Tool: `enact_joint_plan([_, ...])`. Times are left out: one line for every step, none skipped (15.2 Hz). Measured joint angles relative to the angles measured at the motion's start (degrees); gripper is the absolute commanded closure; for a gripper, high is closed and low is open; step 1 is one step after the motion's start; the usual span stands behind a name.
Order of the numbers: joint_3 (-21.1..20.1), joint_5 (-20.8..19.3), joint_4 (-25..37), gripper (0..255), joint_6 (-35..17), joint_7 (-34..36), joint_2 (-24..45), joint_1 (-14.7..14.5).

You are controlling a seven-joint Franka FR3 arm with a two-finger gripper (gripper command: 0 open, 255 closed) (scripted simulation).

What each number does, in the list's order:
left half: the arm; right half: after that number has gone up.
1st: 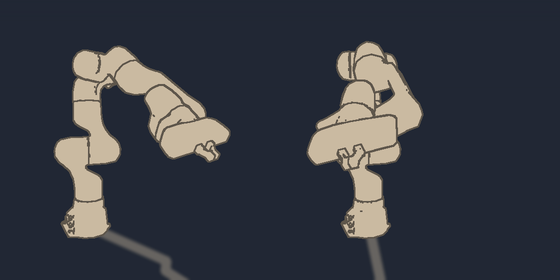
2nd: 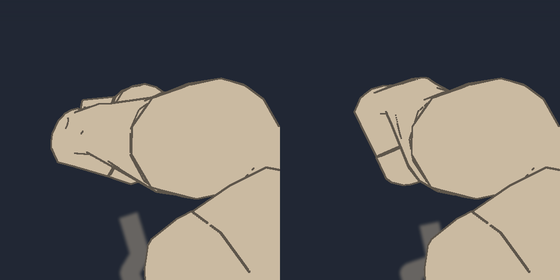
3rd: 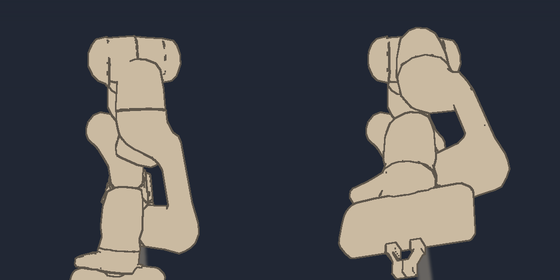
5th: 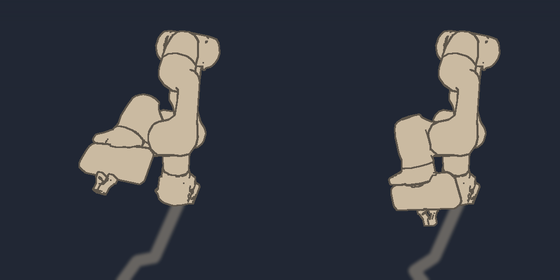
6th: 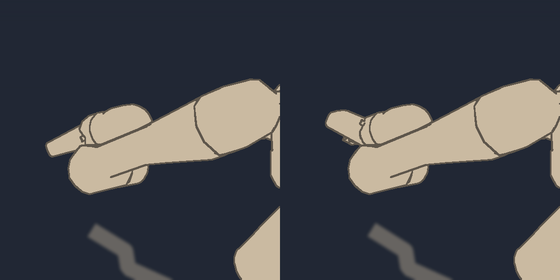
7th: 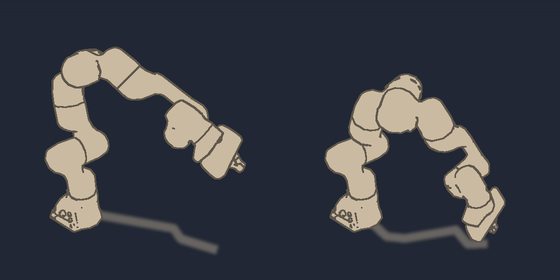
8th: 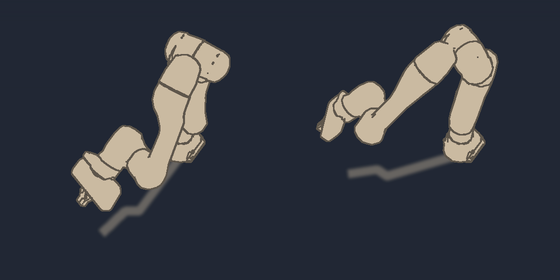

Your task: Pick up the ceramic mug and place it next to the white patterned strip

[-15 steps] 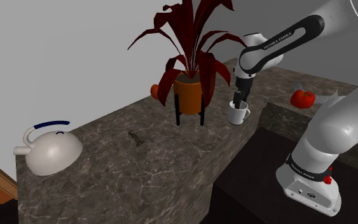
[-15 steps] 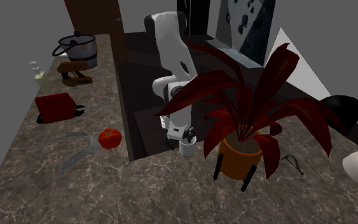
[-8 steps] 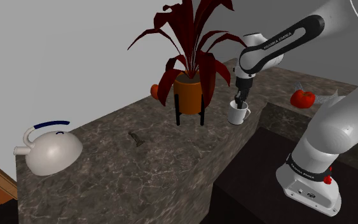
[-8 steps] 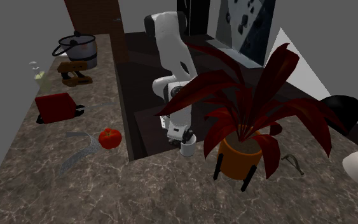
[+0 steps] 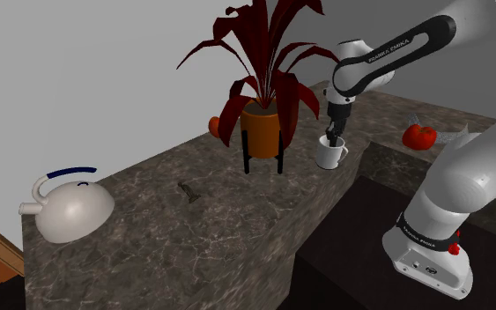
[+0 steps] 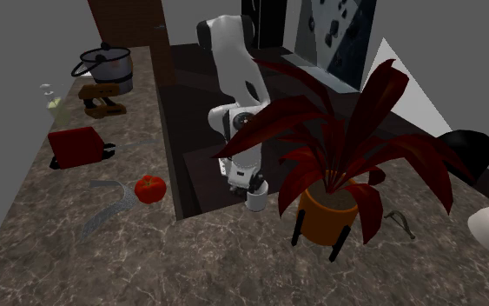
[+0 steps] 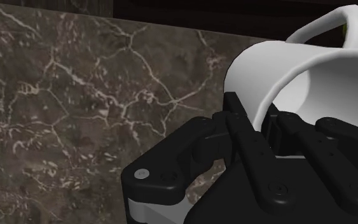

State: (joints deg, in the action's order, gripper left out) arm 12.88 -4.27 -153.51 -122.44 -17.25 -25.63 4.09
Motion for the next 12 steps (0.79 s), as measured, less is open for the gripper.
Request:
enact_joint_plan([-0.1,0.0,0.5,255,1.1,0.1,-0.6,0.0])
enact_joint_plan([-0.2,0.0,0.8,255,1.8,0.2,-1.0,0.0])
enact_joint_plan([-0.3,0.0,1.4,255,2.8,0.2,-1.4,0.0])
enact_joint_plan([-0.5,0.0,1.8,255,3.8,0.4,-2.0,0.0])
enact_joint_plan([-0.4,0.0,2.3,255,4.6,0.3,-2.4,0.1])
enact_joint_plan([-0.5,0.0,2.8,255,5.4,0.3,-2.6,0.1])
enact_joint_plan([-0.6,0.0,3.5,255,6.4,0.4,-2.9,0.1])
enact_joint_plan([-0.7,0.0,3.9,255,7.4,0.4,-3.5,0.1])
enact_joint_plan([-0.8,0.0,4.5,255,8.2,0.4,-3.7,0.1])
enact_joint_plan([-0.9,0.0,4.9,255,9.0,0.5,-4.2,0.1])
enact_joint_plan([-1.0,0.1,5.4,255,9.9,0.6,-4.5,0.1])
enact_joint_plan([-1.2,0.1,5.9,255,10.8,0.8,-4.9,0.0])
